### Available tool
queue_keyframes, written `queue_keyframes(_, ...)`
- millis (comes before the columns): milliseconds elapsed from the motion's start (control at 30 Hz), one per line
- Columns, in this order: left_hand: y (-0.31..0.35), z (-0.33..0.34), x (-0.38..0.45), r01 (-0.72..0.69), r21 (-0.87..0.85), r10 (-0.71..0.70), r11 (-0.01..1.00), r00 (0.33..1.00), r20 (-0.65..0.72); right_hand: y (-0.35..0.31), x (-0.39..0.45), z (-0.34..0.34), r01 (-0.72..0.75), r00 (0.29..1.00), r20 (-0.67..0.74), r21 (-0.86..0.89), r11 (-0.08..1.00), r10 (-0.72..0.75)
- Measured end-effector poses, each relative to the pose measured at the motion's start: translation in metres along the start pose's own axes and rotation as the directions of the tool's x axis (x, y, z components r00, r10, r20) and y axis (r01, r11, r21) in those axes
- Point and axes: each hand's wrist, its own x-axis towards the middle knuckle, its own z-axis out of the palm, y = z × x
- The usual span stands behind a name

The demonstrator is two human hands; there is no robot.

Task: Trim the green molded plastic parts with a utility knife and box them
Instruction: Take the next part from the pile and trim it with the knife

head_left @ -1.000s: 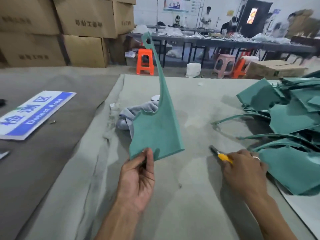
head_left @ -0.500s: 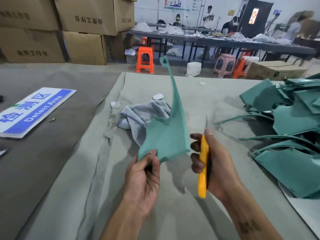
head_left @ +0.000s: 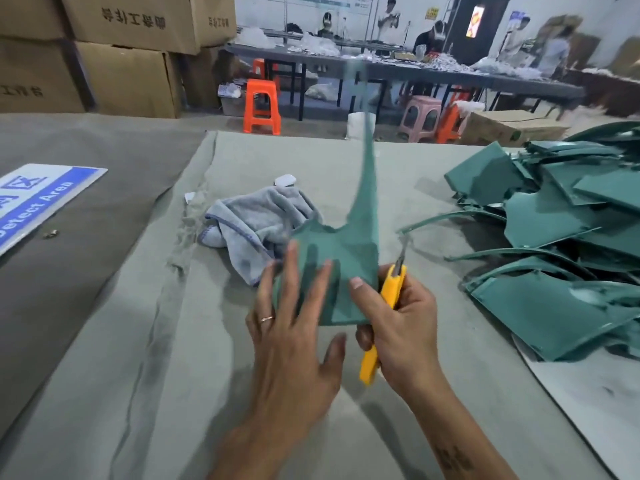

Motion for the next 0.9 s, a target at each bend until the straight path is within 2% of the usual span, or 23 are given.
queue_keyframes(67,0.004,0.001,-0.001,0.016,-0.001,-0.016,1.000,1.000,0.011,-0.001,-0.008,0.005,0.028,0.988,0.150,-0.019,0.999,-0.024)
queue_keyframes(133,0.000,0.000,-0.001,0.109,-0.138,-0.116,0.984,0.992,-0.043,-0.002,-0.015,0.009,0.065,0.961,0.270,-0.023,0.998,-0.056)
queue_keyframes(167,-0.004,-0.002,-0.001,0.137,-0.194,-0.162,0.971,0.980,-0.116,-0.003,-0.016,0.011,0.085,0.951,0.299,-0.021,0.996,-0.075)
queue_keyframes(233,-0.011,-0.005,0.002,0.217,-0.228,-0.271,0.949,0.933,-0.239,-0.006,-0.017,0.011,0.094,0.957,0.277,0.002,0.996,-0.091)
queue_keyframes(300,-0.015,-0.007,0.003,0.257,-0.272,-0.329,0.927,0.906,-0.266,-0.007,-0.013,0.006,0.111,0.963,0.250,-0.019,0.994,-0.103)
queue_keyframes(367,-0.012,-0.009,0.004,0.235,-0.295,-0.319,0.926,0.906,-0.279,-0.005,-0.010,-0.002,0.162,0.953,0.273,-0.083,0.983,-0.134)
queue_keyframes(467,-0.017,-0.008,0.004,0.219,-0.311,-0.308,0.925,0.911,-0.275,-0.003,-0.013,-0.006,0.246,0.901,0.400,-0.147,0.958,-0.170)
queue_keyframes(633,-0.023,-0.015,0.006,0.188,-0.259,-0.260,0.948,0.924,-0.281,0.003,-0.017,0.007,0.420,0.831,0.509,-0.308,0.853,-0.225)
queue_keyframes(800,-0.017,-0.014,0.003,0.134,-0.225,-0.194,0.965,0.942,-0.275,0.002,-0.011,-0.003,0.493,0.825,0.491,-0.383,0.781,-0.280)
queue_keyframes(900,-0.017,-0.012,0.003,0.111,-0.201,-0.167,0.973,0.943,-0.287,0.003,-0.004,-0.010,0.474,0.864,0.403,-0.446,0.759,-0.302)
